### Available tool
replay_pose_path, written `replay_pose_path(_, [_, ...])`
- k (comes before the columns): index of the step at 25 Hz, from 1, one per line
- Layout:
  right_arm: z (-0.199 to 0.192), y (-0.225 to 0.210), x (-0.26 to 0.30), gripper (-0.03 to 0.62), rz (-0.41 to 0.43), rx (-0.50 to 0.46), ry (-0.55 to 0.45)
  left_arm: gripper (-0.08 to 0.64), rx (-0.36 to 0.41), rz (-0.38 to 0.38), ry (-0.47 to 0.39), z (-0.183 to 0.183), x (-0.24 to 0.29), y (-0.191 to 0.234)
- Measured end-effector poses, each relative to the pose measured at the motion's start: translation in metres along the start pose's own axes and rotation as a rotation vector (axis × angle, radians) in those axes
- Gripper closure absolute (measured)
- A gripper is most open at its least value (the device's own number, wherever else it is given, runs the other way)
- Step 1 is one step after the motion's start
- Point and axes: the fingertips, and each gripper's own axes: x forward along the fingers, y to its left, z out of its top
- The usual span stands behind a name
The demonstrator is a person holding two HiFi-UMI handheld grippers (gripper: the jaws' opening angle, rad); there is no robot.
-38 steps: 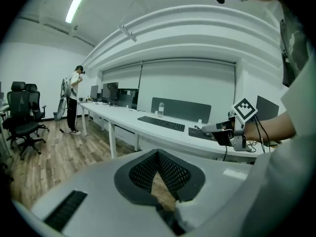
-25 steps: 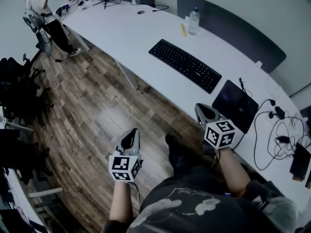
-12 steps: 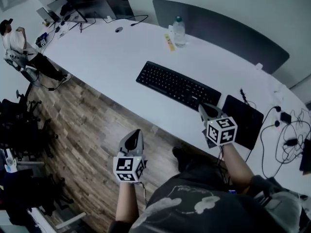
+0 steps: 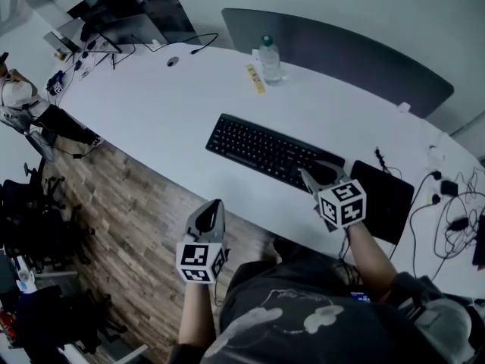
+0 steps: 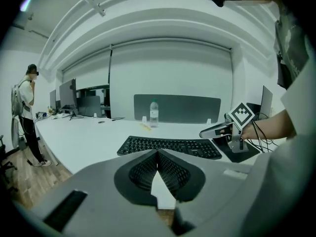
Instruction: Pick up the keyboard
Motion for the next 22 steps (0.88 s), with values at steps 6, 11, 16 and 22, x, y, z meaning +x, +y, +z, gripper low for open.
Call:
replay_pose_path(6, [-0.009, -0.006, -0.006, 0.474, -0.072, 0.054, -0.003, 0.558, 0.074, -0.088, 0.044, -0.003, 0.029, 0.012])
replay_pose_path(11, [-0.014, -0.010, -0.018, 0.457, -0.180, 0.116, -0.016, 0.557, 0.225, -0.216, 0.048, 0.010, 0.066, 0.016])
replay_pose_path(16, [-0.012, -0.003, -0.024, 0.379, -0.252, 0.164, -0.007, 0.394, 0.461, -0.441, 0.074, 0.017, 0.100, 0.005])
replay_pose_path(22, [-0.009, 0.004, -0.022, 0.187, -0.335, 0.110, 0.046, 0.207, 0.686, -0.677, 0.125, 0.011, 0.129, -0.002])
